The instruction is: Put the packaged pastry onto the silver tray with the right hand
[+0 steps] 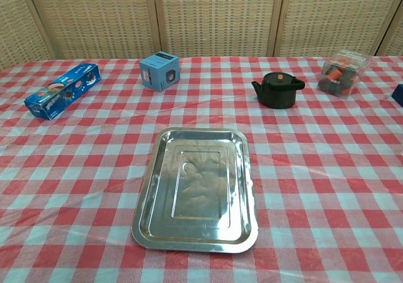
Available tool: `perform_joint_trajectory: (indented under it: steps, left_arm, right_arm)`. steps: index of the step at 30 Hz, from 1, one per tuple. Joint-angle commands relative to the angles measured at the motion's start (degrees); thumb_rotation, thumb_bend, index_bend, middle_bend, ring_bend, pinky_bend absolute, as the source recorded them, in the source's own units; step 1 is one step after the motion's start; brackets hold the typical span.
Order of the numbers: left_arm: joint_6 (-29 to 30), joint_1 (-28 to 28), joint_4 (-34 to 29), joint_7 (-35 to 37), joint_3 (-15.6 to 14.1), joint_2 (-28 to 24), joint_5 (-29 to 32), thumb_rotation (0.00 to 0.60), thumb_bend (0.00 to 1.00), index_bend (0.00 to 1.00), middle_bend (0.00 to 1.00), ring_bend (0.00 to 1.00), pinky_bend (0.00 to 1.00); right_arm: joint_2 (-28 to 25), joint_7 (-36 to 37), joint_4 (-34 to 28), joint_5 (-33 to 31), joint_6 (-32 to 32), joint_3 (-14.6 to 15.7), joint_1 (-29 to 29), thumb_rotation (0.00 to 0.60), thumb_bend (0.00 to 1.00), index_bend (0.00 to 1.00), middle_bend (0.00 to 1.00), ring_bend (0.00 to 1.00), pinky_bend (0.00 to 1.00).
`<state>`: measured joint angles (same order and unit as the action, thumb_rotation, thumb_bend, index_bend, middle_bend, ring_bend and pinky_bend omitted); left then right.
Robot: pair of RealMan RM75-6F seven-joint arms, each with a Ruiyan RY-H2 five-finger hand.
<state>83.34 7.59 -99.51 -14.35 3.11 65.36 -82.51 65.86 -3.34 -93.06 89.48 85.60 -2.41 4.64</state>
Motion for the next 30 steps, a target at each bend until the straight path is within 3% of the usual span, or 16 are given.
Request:
perform_joint_trajectory:
  steps: [1, 8, 14, 30]
  left_arm:
    - [0.19, -0.06, 0.02, 0.14, 0.00, -0.08, -0.23, 0.600, 0.15, 0.00, 0.00, 0.00, 0.00]
    - [-0.27, 0.02, -0.32, -0.27, -0.26, -0.54, -0.24, 0.600, 0.15, 0.00, 0.00, 0.00, 0.00]
    - [-0.56, 0.05, -0.56, 0.06, -0.52, -1.03, -0.52, 0.600, 0.03, 0.00, 0.00, 0.00, 0.00]
    - [-0.57, -0.19, -1.81, -1.20, -0.90, -1.80, -0.47, 0.600, 0.02, 0.00, 0.00, 0.00, 0.00]
  right_arm:
    - [0.11, -0.13, 0.06, 0.12, 0.05, 0.07, -0.01, 0.600, 0.07, 0.00, 0.00, 0.00, 0.00]
    - [0.08, -0.01, 0.33, 0.00, -0.17, 0.23, -0.05, 0.600, 0.07, 0.00, 0.00, 0.00, 0.00]
    - [-0.10, 0.13, 0.02, 0.73, 0.58, 0.27, -0.19, 0.600, 0.07, 0.00, 0.00, 0.00, 0.00]
    - [-1.13, 0.40, -0.59, -0.12, -0.49, 0.60, -0.24, 0.600, 0.07, 0.00, 0.00, 0.00, 0.00]
